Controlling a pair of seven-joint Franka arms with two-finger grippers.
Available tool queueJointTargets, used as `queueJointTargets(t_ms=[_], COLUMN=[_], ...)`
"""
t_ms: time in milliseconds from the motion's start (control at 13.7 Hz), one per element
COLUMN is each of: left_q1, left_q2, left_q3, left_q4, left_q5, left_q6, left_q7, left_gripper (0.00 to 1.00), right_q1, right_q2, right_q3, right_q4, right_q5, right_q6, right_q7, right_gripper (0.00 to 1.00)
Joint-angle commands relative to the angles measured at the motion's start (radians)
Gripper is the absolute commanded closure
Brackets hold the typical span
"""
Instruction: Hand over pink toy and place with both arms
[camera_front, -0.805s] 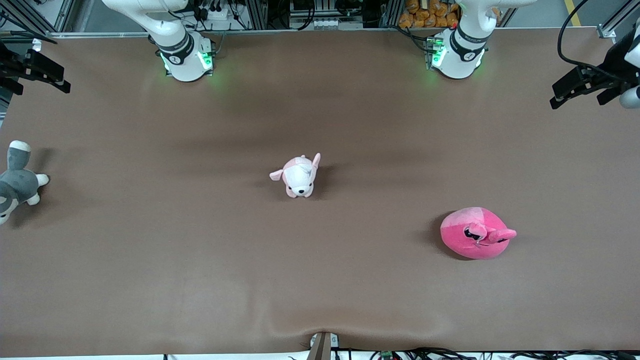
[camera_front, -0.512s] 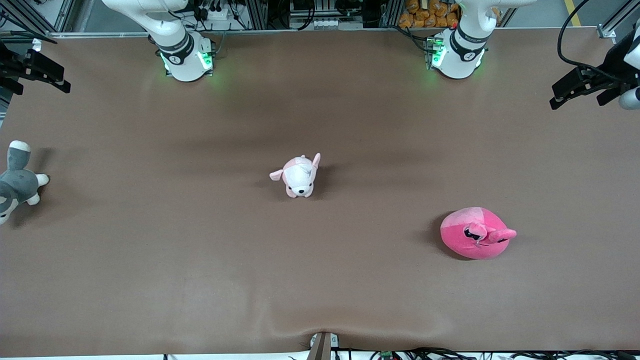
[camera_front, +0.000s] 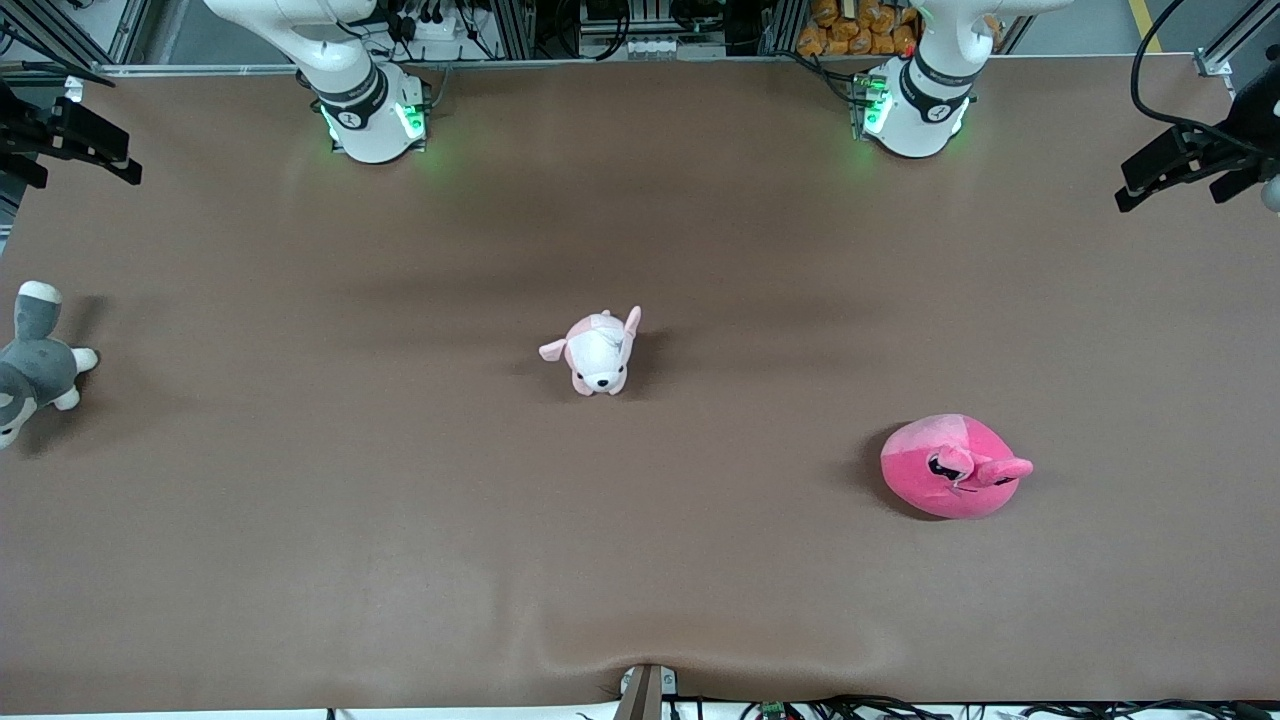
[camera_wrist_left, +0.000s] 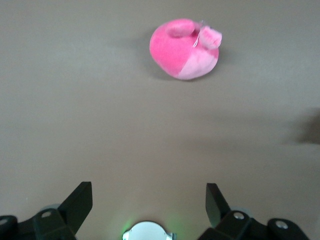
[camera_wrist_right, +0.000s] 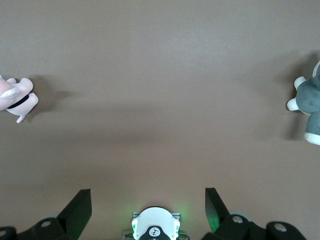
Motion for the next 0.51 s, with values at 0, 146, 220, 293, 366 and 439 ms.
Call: queueJointTargets(t_ms=[0,146,220,293,366,439], left_q1=[0.006,0.004,0.006,0.006,0.004,0.004], left_q2=[-0.01,-0.038,-0.042,-0.05,-0.051,-0.053], left_q3=[-0.002,-0.002,-0.003,-0.003,-0.003,-0.006], left_q4=[0.001,-0.036,-0.053,-0.061,-0.067,-0.07], left_q5=[0.002,0.002,0.002,0.002,0.002,0.002], left_q6=[-0.029,-0.014,0.002,0.012,0.019,0.02], left_q7=[0.025,0.024,0.024,0.024,0.024,0.024], left_gripper=[0.0,0.0,0.0,0.0,0.0,0.0], right_q1=[-0.013,-0.013,-0.013,-0.013,-0.013,-0.013], right_q2=[0.012,0.012,0.012,0.012,0.012,0.012], right_q3=[0.01,0.01,0.01,0.01,0.01,0.01], right_q4=[0.025,0.025,0.025,0.025,0.025,0.025], right_q5=[-0.016,-0.016,-0.016,-0.016,-0.016,-0.016], right_q6=[-0.016,-0.016,-0.016,-0.016,-0.016,-0.016], right_q7=[-0.004,-0.004,-0.004,-0.004,-0.004,-0.004], right_gripper=[0.0,0.0,0.0,0.0,0.0,0.0])
